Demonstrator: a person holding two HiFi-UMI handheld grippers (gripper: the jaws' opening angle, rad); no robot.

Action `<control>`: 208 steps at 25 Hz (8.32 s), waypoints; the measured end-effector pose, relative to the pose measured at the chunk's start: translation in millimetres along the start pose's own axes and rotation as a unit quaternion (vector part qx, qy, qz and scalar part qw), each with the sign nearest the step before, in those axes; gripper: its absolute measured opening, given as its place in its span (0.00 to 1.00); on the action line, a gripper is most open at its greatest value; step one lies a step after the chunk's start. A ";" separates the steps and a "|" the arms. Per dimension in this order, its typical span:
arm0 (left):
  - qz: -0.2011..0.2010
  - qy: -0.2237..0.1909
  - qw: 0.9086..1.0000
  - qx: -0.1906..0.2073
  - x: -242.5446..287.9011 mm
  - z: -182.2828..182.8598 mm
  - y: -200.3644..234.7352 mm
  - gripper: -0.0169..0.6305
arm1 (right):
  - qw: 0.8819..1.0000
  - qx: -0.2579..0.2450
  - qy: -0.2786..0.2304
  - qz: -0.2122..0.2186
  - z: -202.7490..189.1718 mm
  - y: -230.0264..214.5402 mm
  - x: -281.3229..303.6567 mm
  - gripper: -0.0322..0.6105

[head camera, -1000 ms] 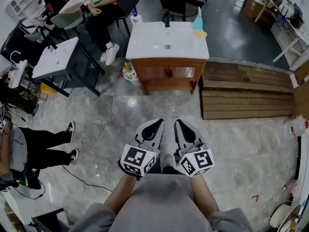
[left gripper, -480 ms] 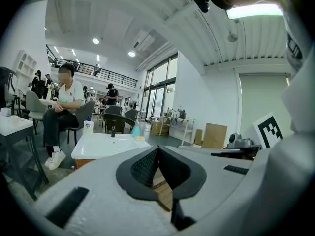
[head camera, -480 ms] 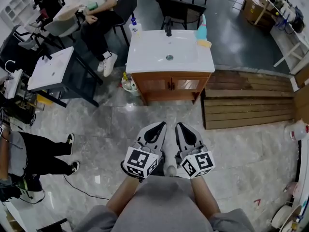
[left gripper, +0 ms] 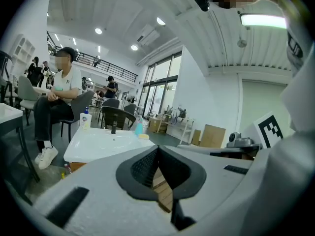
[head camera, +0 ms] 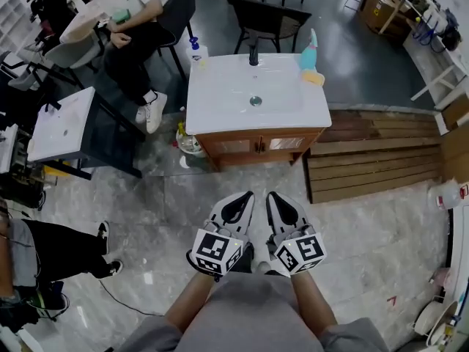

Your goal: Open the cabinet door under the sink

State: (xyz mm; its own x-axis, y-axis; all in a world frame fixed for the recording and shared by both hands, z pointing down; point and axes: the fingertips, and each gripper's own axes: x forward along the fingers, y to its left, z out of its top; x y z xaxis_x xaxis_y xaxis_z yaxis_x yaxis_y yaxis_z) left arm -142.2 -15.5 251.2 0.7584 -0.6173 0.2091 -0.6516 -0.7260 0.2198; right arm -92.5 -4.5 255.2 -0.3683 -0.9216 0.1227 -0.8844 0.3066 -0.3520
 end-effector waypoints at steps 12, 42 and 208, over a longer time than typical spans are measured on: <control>-0.040 0.041 0.998 -0.031 54.8 -12.3 48.3 0.04 | 0.998 0.007 0.030 -0.052 -11.2 -42.5 61.0 0.06; -0.014 0.160 0.987 -0.032 241.4 -122.8 106.1 0.04 | 0.987 0.082 0.123 -0.065 -109.9 -239.7 165.3 0.06; -0.003 0.150 0.987 -0.055 262.4 -421.1 -48.2 0.04 | 0.970 0.064 0.176 -0.155 -377.6 -433.4 -41.6 0.10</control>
State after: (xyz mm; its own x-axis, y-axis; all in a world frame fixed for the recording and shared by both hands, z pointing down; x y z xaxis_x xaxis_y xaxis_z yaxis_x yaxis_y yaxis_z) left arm 81.4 -14.9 696.7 0.7343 -0.4840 0.4760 -0.6572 -0.6824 0.3200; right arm 197.7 -9.1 753.1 -0.1852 -0.8195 0.5423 -0.9336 -0.0255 -0.3573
